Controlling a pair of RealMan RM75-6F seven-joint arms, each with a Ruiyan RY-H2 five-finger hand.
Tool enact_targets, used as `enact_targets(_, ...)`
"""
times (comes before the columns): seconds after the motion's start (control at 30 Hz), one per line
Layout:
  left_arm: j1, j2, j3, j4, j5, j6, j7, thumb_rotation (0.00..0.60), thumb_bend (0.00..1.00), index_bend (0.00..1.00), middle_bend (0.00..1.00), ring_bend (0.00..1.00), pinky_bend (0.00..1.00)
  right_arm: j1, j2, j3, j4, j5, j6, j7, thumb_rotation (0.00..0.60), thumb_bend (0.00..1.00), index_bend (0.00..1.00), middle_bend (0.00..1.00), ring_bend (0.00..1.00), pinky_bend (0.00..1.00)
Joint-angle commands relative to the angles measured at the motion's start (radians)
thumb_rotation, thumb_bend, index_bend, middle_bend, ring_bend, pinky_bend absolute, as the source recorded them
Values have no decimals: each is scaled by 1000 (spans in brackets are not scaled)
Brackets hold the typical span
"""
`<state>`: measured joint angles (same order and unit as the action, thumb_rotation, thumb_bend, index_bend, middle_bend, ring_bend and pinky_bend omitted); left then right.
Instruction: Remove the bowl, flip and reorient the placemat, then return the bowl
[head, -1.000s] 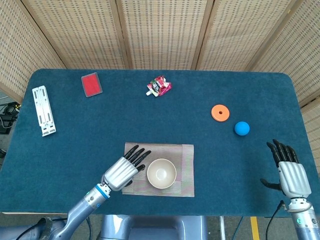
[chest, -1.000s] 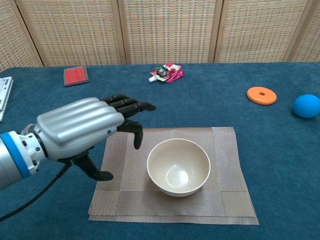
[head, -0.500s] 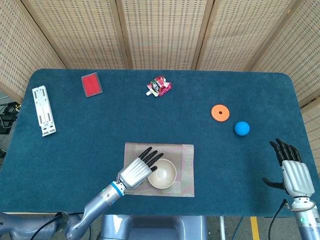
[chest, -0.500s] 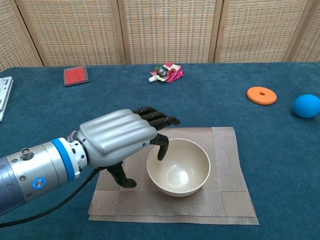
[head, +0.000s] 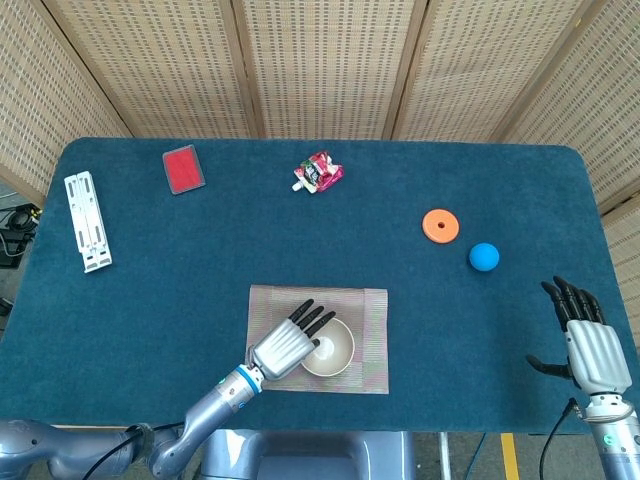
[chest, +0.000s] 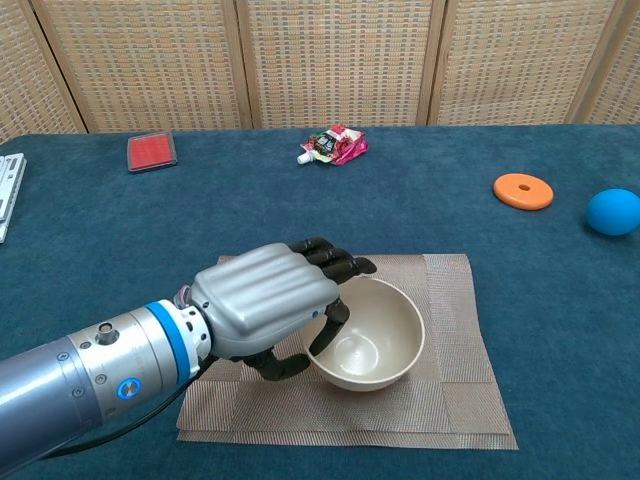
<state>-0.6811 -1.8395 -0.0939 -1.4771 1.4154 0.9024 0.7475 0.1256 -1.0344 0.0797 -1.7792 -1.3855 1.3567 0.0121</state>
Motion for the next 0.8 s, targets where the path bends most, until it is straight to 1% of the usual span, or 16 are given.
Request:
enact_targets(0.03,1,1,8,2,8,16,-4,600,504,684,0,0,0,-1,1,0,0,-1,1,2,600,117,0,0,0,0)
enact_targets(0.1,10,20,13,-8,24,46,-17,600,521,696,0,0,0,-2,1,-2,-2,-6,4,2,600,117,0,0,0,0)
enact_targets(0.27,31,122,22,-40,77,119,-93,600,522,694,0,0,0,-3,-1,-4,-3,-10,8,-7,600,117,0,0,0,0)
enact_targets(0.4,57,219,34,-54,121,184,-166,600,521,683,0,0,0,-3,-5,-5,-5,-12,10,-18,600,117,0,0,0,0)
enact_targets(0.43,79,263,36,-53,125,222,-201,600,521,679,0,0,0,-3,-8,-7,-6,-12,10,-27,600,117,0,0,0,0)
enact_targets(0.5,101,311,49,-52,137,253,-257,600,517,663,0,0,0,-3,-12,-8,-8,-14,12,-39,600,117,0,0,0,0)
enact_targets(0.6,138,366,66,-31,144,301,-335,600,513,651,0,0,0,-4,-19,-11,-10,-19,16,-56,600,117,0,0,0,0)
enact_targets(0.7,172,403,88,7,152,338,-395,600,511,648,0,0,0,-5,-24,-13,-13,-20,17,-68,600,117,0,0,0,0)
enact_targets(0.73,200,425,103,40,144,359,-427,600,511,646,0,0,0,-5,-26,-14,-14,-22,19,-75,600,117,0,0,0,0)
enact_targets(0.8,227,441,123,85,149,379,-481,600,510,644,0,0,0,-7,-29,-16,-16,-25,23,-82,600,117,0,0,0,0)
